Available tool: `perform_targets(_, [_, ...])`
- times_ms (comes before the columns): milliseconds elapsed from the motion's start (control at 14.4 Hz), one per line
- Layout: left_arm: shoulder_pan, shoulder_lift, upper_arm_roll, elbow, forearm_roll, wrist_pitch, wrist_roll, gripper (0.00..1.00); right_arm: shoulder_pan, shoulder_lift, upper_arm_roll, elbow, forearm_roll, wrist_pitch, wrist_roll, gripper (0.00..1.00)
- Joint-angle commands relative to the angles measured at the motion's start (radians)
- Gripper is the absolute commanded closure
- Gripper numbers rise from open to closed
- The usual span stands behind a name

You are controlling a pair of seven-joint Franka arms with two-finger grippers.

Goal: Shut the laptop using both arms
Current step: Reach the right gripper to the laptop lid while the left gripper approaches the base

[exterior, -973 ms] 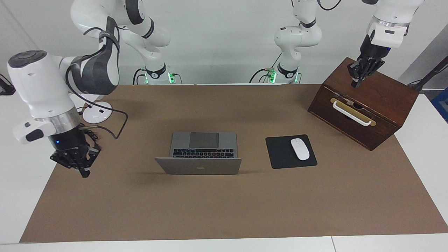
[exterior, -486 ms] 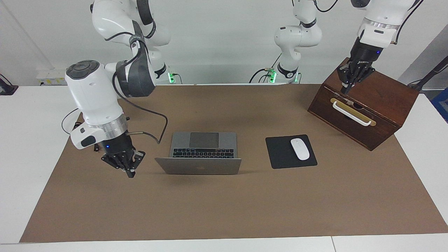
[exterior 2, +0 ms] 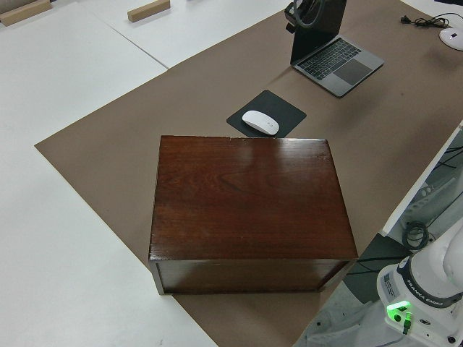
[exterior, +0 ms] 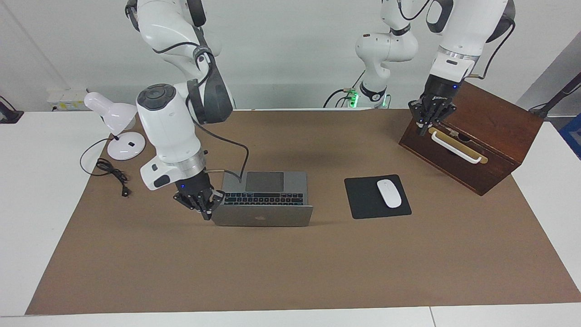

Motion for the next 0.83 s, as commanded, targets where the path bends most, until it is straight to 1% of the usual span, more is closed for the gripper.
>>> perform_targets(0, [-0.068,-0.097,-0.003,-0.218,-0.013,0.234,0.002,1.0,0.009,-0.037,0.002,-0.042,0.007,-0.016,0.02,1.0])
perform_targets(69, [-0.1,-0.1,-0.001,-0.26,-0.013,0.301,0.0,1.0,0.012,-0.037,0.002,-0.042,0.007,-0.02,0.02,1.0])
perform_targets(347, [-0.195,-0.085,-0.008,-0.366,-0.013,0.519,-0.003,1.0,0.011,-0.04,0.002,-0.047,0.007,-0.023,0.02,1.0])
perform_targets(556, [-0.243,-0.08,-0.012,-0.45,-0.013,0.654,-0.004,1.0,0.011,-0.042,0.002,-0.054,0.007,-0.015,0.02,1.0])
perform_targets(764, [-0.301,-0.004,-0.012,-0.482,-0.013,0.787,-0.004,1.0,0.012,-0.043,0.002,-0.062,0.007,-0.009,0.02,1.0])
